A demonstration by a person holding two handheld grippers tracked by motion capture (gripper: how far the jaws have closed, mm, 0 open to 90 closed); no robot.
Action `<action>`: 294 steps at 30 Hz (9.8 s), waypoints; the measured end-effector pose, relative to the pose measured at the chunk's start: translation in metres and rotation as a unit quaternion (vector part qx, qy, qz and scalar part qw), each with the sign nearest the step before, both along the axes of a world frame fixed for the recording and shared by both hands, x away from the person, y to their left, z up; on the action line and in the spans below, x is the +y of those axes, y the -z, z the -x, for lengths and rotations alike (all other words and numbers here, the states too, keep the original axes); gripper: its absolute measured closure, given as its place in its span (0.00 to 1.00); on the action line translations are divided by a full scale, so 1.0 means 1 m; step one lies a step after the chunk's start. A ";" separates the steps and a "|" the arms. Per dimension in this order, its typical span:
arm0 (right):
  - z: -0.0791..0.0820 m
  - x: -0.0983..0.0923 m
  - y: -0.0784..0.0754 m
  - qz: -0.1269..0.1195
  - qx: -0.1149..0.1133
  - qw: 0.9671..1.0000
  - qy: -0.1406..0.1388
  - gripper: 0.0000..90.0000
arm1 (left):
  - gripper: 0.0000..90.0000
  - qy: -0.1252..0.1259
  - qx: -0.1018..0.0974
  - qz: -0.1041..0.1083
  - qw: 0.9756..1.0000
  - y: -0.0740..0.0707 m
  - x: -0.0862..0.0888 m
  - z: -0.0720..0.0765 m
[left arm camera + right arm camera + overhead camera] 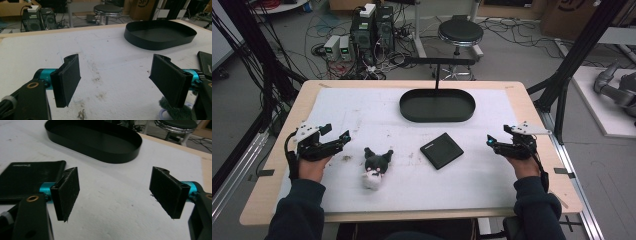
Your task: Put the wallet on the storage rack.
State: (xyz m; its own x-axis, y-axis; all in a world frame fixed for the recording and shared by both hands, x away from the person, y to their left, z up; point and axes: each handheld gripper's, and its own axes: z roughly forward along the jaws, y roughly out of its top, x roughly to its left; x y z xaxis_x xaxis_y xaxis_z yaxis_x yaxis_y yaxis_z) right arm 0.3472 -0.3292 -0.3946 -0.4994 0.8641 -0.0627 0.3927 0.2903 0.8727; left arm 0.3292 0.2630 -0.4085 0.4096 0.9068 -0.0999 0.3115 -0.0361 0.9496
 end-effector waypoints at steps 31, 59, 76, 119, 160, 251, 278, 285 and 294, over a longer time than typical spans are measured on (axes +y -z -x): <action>-0.010 0.161 0.045 0.056 0.088 0.965 -0.241 0.38 | 0.30 0.000 0.010 -0.016 1.000 0.006 -0.005 -0.006; -0.010 0.042 0.026 0.180 0.110 0.942 -0.263 0.81 | 0.30 -0.015 0.012 -0.012 1.000 0.008 0.003 -0.006; -0.017 0.130 0.038 0.122 0.091 0.983 -0.102 0.48 | 0.31 -0.013 0.014 -0.014 1.000 0.008 0.002 -0.007; -0.005 0.137 0.031 0.233 0.092 0.965 -0.082 0.96 | 0.31 -0.014 0.013 -0.009 1.000 0.008 0.005 -0.004; -0.015 0.012 -0.018 -0.058 0.039 0.997 0.045 0.97 | 0.31 -0.012 0.013 -0.010 1.000 0.008 0.005 -0.005; -0.179 0.137 0.007 -0.118 0.097 0.986 0.063 0.87 | 0.32 0.014 0.016 -0.005 1.000 0.014 0.003 -0.012; -0.187 0.126 0.021 -0.031 0.110 0.985 0.133 0.54 | 0.32 0.013 0.014 -0.006 1.000 0.013 0.003 -0.011; -0.187 0.113 0.023 -0.007 0.123 0.976 0.181 0.40 | 0.32 0.010 0.015 -0.006 1.000 0.014 0.003 -0.012; -0.177 0.092 0.009 -0.019 0.117 0.977 0.176 0.39 | 0.32 0.012 0.017 -0.008 1.000 0.014 0.003 -0.012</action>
